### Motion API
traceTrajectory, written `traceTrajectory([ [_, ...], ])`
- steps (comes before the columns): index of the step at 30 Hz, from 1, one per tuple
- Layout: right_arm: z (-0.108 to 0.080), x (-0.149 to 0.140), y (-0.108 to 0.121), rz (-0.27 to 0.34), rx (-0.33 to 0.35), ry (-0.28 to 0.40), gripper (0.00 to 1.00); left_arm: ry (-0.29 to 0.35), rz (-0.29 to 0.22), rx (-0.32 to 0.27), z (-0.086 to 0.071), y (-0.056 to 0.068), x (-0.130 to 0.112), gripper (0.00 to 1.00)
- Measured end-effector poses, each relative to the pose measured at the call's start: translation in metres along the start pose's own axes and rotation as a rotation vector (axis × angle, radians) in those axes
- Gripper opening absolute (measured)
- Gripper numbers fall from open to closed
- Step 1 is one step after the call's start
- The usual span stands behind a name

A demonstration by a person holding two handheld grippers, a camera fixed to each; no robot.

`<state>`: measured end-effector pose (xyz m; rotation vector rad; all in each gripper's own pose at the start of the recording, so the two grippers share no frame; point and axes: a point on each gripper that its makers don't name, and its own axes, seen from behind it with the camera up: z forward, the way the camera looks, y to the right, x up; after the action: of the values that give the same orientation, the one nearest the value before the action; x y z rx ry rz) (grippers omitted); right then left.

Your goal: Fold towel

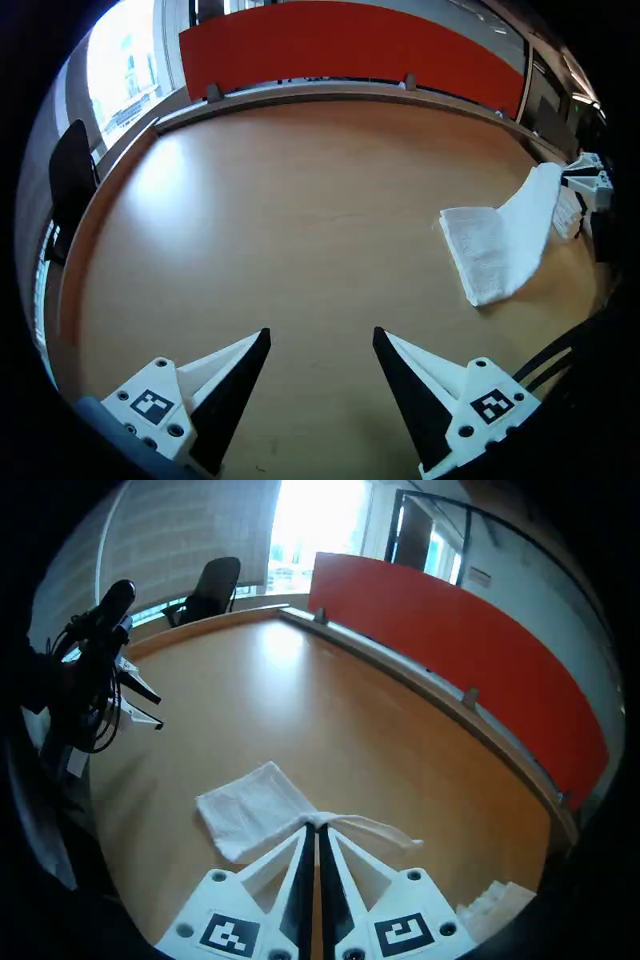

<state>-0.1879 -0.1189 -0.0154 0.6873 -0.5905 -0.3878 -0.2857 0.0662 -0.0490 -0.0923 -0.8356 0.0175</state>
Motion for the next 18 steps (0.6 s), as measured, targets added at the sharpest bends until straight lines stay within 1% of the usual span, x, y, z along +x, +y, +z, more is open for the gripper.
traceTrajectory([
  [11,0.023,0.012,-0.038,-0.019,0.081,0.005,0.04,0.008,-0.005,0.001,-0.003,-0.004,0.000,0.96],
  [18,0.037,0.015,-0.059,-0.028,0.126,-0.002,0.04,0.010,-0.013,0.008,-0.005,-0.010,-0.001,0.95],
])
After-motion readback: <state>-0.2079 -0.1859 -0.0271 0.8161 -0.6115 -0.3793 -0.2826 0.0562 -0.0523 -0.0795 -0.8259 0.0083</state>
